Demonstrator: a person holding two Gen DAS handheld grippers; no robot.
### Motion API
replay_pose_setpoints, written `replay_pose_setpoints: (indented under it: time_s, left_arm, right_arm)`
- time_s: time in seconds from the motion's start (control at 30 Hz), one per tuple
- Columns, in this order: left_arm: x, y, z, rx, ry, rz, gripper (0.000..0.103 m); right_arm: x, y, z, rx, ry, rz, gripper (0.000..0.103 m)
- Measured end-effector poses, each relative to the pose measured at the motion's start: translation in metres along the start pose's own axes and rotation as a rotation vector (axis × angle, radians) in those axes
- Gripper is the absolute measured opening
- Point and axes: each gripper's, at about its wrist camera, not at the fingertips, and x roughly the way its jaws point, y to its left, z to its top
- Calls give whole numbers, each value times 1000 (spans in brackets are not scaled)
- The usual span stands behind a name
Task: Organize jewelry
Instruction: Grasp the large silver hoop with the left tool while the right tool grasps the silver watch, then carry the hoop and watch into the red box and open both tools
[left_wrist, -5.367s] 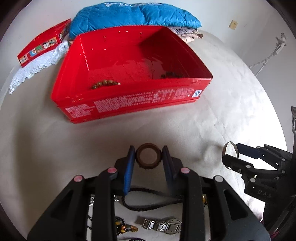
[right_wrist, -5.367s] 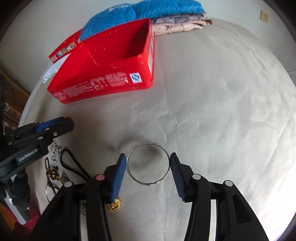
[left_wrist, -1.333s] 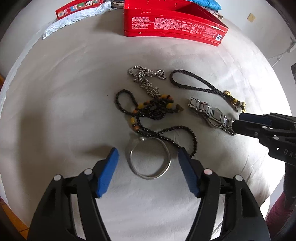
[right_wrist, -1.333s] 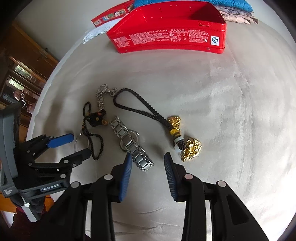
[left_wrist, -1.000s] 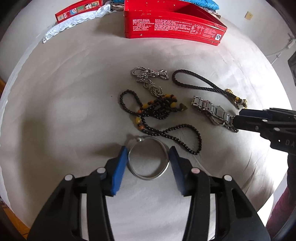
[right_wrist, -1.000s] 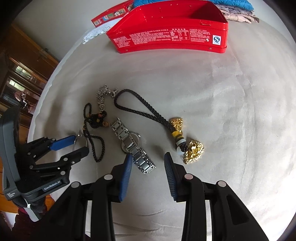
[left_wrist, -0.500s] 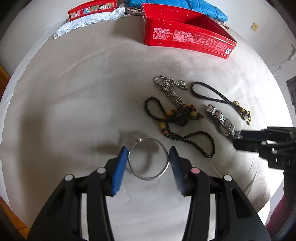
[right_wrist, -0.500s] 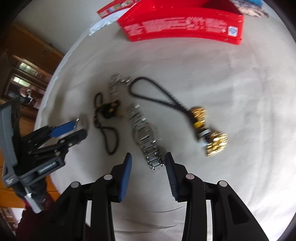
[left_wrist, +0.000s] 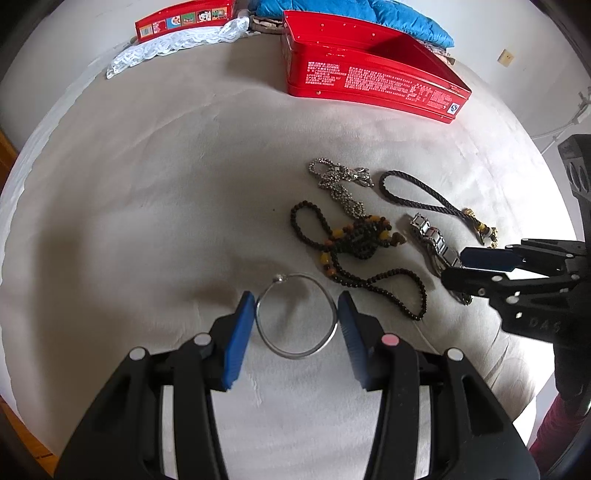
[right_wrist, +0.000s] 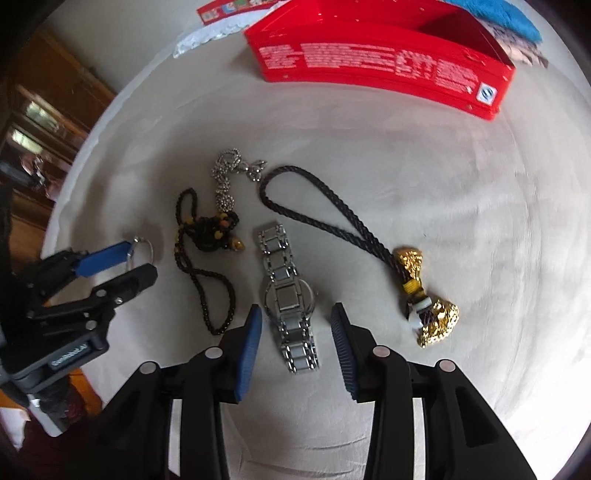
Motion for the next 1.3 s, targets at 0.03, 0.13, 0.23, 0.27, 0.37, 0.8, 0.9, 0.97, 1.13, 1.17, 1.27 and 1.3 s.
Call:
replay_pose_setpoints:
  time_s: [0.03,0.13,0.23,0.27,0.37,0.8,0.9,0.97,1.13,1.17,1.27,1.3]
  left_arm:
    - [0,0,0,-1,1,-1,45]
    - [-1,0,2,-1,-1,-3,45]
    - [-2,-1,3,-2,-4,-4,45]
    - [-3,-1,3,-2,-4,-4,45]
    - [-4,-2,4,0,-7,-4,45]
    - [-16,-8,8,5,-35,-24,45]
    - [-20,-11,10,9,-43,-24,45]
    - [-21,-13,11,13,-46,-25,45]
    - [-27,-19,18,21,-59,-30,45]
    - [-29,-20,22,22,-67,-27,45]
    - [-34,-24,30,24,-80,-28,45]
    - [-36,-25,34,25,-86,-29,45]
  right_arm:
    - [1,3,1,-8,2,-13,40]
    - [5,13,3,-44,6,-69,40]
    - [7,20,5,-71,2,-104,31]
    - [7,21,5,-70,2,-102,31]
    - [6,17,6,-42,-2,-76,30]
    - [-35,-20,-5,50,-46,11,30]
    - [-46,-24,-6,56,-59,5,30]
    - [-50,-21,-6,59,-66,3,30]
    - [-62,-19,-6,70,-93,-8,30]
    - [-65,-19,-5,74,-99,-9,30]
    - [-73,-24,-3,79,-117,-4,30]
    - [-78,-26,-2,83,-127,-1,30]
